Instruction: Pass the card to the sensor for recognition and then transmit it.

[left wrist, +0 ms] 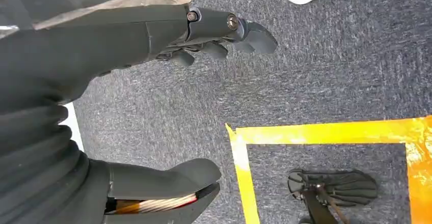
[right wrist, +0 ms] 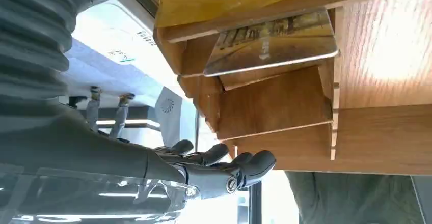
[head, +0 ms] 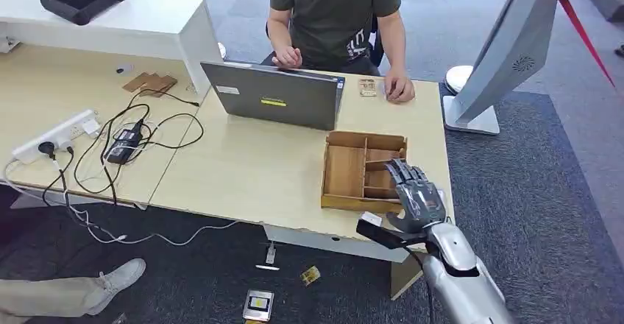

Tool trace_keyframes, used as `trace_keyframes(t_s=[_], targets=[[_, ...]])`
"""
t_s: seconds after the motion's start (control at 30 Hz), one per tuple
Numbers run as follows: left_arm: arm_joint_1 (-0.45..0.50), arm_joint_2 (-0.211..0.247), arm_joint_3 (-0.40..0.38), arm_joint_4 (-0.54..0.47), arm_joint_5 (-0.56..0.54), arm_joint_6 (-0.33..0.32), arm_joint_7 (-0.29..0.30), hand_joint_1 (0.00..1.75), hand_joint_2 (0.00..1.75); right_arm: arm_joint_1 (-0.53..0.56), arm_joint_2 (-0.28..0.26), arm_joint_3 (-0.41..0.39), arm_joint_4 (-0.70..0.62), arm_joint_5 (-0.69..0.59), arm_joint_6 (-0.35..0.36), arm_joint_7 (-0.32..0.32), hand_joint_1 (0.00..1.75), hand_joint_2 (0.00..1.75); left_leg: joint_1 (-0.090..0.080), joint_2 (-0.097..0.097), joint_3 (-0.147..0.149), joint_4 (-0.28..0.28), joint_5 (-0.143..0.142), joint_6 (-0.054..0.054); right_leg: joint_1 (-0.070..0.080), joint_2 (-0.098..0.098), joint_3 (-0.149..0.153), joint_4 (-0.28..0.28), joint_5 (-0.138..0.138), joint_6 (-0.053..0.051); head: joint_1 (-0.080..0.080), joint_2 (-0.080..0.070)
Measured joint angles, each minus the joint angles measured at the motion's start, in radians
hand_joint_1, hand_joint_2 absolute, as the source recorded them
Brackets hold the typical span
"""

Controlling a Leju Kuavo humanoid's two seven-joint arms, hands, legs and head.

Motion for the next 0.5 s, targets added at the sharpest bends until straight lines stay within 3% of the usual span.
trace_keyframes(t_s=[0.5], targets=[[-0.008,0.0,0.0,0.0,0.0,0.0,0.0,0.0,1.75,-0.005,0.013,0.0,-0.002,-0.011,-0.005,-0.012,0.0,1.75,0.0,0.0,0.0,0.0,0.0,0.0,0.0,0.0,0.0,0.0,0.0,0.0,0.0,0.0]])
